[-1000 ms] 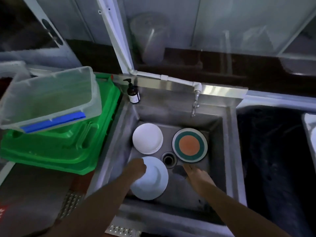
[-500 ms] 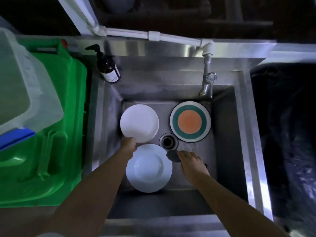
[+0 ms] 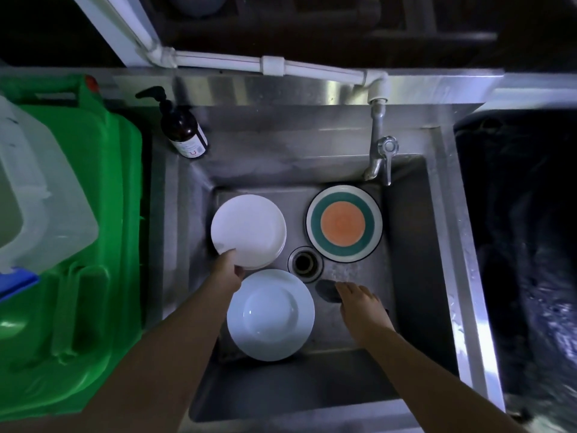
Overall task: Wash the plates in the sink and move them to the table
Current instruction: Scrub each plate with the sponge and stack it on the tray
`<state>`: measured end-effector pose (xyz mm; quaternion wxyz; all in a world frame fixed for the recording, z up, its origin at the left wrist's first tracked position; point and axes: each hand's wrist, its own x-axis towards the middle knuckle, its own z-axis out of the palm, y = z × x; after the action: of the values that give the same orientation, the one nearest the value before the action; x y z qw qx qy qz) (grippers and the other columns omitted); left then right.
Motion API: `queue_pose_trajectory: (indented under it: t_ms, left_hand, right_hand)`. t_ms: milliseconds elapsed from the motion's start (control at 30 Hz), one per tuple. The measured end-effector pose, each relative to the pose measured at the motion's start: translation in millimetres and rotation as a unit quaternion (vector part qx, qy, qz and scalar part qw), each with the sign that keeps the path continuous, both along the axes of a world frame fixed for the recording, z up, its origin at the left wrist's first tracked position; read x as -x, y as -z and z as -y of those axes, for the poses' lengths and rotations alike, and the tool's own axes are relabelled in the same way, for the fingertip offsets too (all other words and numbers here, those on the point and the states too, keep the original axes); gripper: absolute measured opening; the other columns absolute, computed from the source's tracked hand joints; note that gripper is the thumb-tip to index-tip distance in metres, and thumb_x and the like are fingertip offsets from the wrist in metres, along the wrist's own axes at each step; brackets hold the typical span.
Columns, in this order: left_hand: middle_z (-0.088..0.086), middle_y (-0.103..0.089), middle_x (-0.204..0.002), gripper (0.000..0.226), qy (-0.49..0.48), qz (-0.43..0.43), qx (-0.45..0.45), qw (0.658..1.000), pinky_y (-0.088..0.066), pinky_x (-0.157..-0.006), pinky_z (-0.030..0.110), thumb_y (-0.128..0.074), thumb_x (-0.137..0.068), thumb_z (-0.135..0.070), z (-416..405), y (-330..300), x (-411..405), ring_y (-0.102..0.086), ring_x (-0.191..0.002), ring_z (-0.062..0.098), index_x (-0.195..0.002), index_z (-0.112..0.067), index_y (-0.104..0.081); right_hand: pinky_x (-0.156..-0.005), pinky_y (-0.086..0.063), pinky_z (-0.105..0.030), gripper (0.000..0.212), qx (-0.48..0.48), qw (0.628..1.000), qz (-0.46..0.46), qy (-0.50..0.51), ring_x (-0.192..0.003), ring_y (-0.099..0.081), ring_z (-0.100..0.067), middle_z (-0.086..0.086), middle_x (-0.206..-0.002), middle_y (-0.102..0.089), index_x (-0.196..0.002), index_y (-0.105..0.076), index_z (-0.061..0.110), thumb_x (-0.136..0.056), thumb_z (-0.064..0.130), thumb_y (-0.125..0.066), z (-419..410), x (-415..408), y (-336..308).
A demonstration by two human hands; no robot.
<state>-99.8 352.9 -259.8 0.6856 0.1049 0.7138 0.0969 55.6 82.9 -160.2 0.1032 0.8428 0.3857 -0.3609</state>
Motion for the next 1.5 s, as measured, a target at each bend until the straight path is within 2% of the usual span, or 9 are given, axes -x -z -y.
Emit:
queue_pose_trajectory:
  t_ms: [267,400,467,633,800,900,1067,1267,1500]
  left_hand:
    - [0.008,-0.063,-0.130,0.041,0.020,0.089,-0.036,0.995,-0.055,-0.095,0.042,-0.062,-0.100,-0.015,9.8,-13.7,-22.4,-0.065,-0.103,0.022,-0.140,-0.017,-0.053]
    - [0.000,-0.068,-0.115,0.026,0.117,0.041,-0.159,0.979,-0.061,-0.088,0.046,-0.055,-0.096,-0.018,12.4,-36.1,-50.2,-0.065,-0.105,0.026,-0.112,-0.035,-0.066]
    - [0.000,-0.072,-0.109,0.024,0.237,-0.030,-0.262,0.935,-0.060,-0.089,0.054,-0.050,-0.086,-0.031,12.1,-40.3,-59.0,-0.064,-0.107,0.034,-0.099,-0.037,-0.070]
    - [0.016,-0.072,-0.121,0.045,0.435,-0.131,-0.425,0.783,-0.053,-0.091,0.043,-0.047,-0.101,-0.018,33.3,-62.2,-75.4,-0.064,-0.110,0.039,-0.145,-0.021,-0.055]
    - [0.025,-0.071,-0.114,0.050,0.482,-0.154,-0.433,0.746,-0.051,-0.088,0.046,-0.048,-0.104,-0.019,51.1,-80.3,-75.7,-0.064,-0.105,0.046,-0.153,-0.022,-0.046]
    - [0.019,-0.072,-0.116,0.048,0.475,-0.122,-0.435,0.755,-0.050,-0.087,0.041,-0.048,-0.101,-0.015,61.0,-97.1,-72.4,-0.065,-0.106,0.041,-0.149,-0.021,-0.051]
    - [0.005,-0.065,-0.135,0.055,0.436,-0.047,-0.345,0.830,-0.056,-0.094,0.043,-0.047,-0.094,-0.029,91.9,-141.8,-66.4,-0.060,-0.116,0.033,-0.149,-0.035,-0.048]
    - [-0.007,-0.062,-0.135,0.039,0.360,0.060,-0.242,0.899,-0.059,-0.091,0.051,-0.044,-0.100,-0.057,173.5,-214.9,-57.1,-0.059,-0.117,0.023,-0.136,-0.046,-0.054]
    - [0.006,-0.071,-0.130,0.053,0.211,0.254,-0.178,0.927,-0.051,-0.105,0.044,-0.032,-0.107,-0.054,269.5,-297.2,-58.4,-0.065,-0.123,0.023,-0.137,-0.021,-0.059]
  right_hand:
    - [-0.104,-0.045,-0.043,0.047,-0.004,1.000,-0.006,0.027,-0.123,-0.052,-0.024,0.000,-0.140,-0.053,-0.145,-0.042,0.022,-0.099,0.014,-0.049,14.2,-0.7,3.6]
    - [-0.104,-0.045,-0.042,0.046,-0.009,0.999,-0.014,0.040,-0.123,-0.052,-0.024,0.000,-0.140,-0.053,-0.144,-0.043,0.022,-0.099,0.015,-0.049,17.4,-0.7,0.2]
    - [-0.103,-0.046,-0.042,0.044,-0.016,0.999,-0.012,0.045,-0.122,-0.053,-0.024,0.000,-0.138,-0.054,-0.142,-0.044,0.021,-0.099,0.015,-0.049,19.8,-1.3,-3.0]
    - [-0.101,-0.047,-0.042,0.044,-0.031,0.997,-0.010,0.067,-0.119,-0.054,-0.025,0.000,-0.137,-0.056,-0.140,-0.046,0.022,-0.097,0.012,-0.049,27.6,-3.3,-10.9]
    - [-0.101,-0.048,-0.042,0.045,-0.045,0.996,-0.010,0.077,-0.119,-0.055,-0.025,-0.001,-0.136,-0.056,-0.140,-0.046,0.022,-0.097,0.010,-0.048,37.6,-6.6,-21.9]
    - [-0.100,-0.048,-0.042,0.041,-0.070,0.994,-0.016,0.077,-0.117,-0.055,-0.024,0.000,-0.133,-0.057,-0.136,-0.048,0.022,-0.097,0.011,-0.050,43.2,-9.0,-31.1]
    - [-0.095,-0.052,-0.044,0.042,-0.145,0.981,-0.034,0.124,-0.112,-0.059,-0.027,-0.005,-0.127,-0.060,-0.136,-0.049,0.019,-0.095,0.013,-0.052,53.8,-17.8,-56.4]
    - [-0.101,-0.052,-0.038,0.044,-0.363,0.903,-0.032,0.227,-0.117,-0.058,-0.017,0.002,-0.132,-0.059,-0.140,-0.050,0.025,-0.098,0.013,-0.055,79.6,-24.3,-117.1]
    - [-0.113,-0.034,-0.051,0.062,-0.462,0.887,0.008,0.017,-0.149,-0.029,-0.031,-0.004,-0.163,-0.032,-0.151,-0.045,0.029,-0.095,0.054,-0.049,118.0,-6.5,-161.2]
